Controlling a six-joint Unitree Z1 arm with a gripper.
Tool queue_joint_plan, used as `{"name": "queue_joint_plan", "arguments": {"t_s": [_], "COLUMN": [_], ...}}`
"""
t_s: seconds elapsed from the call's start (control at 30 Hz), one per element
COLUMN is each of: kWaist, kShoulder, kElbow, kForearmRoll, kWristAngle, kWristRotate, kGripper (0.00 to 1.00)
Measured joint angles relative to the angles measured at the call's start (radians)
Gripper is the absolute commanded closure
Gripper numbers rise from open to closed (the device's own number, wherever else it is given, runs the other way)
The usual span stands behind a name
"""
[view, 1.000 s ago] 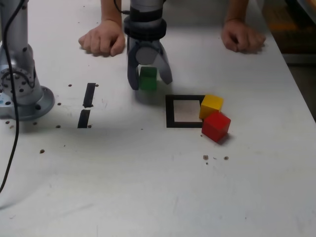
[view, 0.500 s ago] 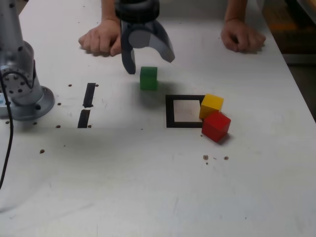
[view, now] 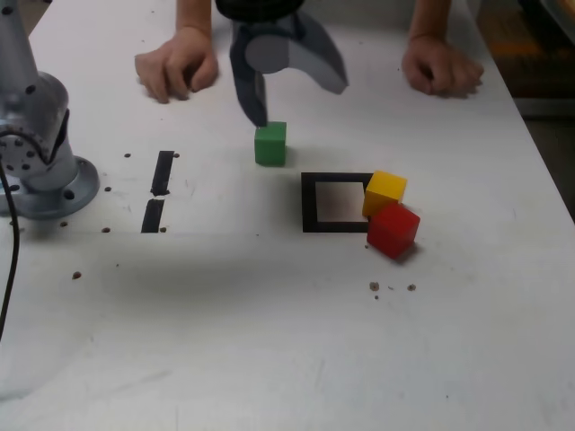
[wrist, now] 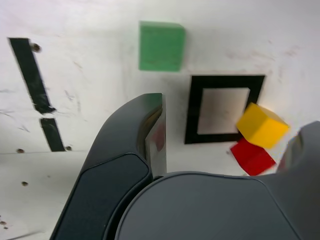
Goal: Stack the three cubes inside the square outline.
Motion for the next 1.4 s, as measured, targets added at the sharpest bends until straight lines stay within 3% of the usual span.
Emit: {"name": "queue_joint_plan", "arguments": {"t_s": [0.5, 0.93, 1.13, 1.4], "kWaist": [-0.048, -0.089, -0.202, -0.317], "kShoulder": [0.152, 0.232, 0.24, 0.261], "kElbow": [-0.105, -0.145, -0.192, -0.212], "kForearmRoll": [-0.093, -0.077, -0.039, -0.004], "kWristAngle": [-0.064, -0.044, -0.011, -0.009], "kWristRotate": [-0.03, 0.021, 0.034, 0.048], "kGripper": [0.01, 0.01, 0.01, 0.03]}}
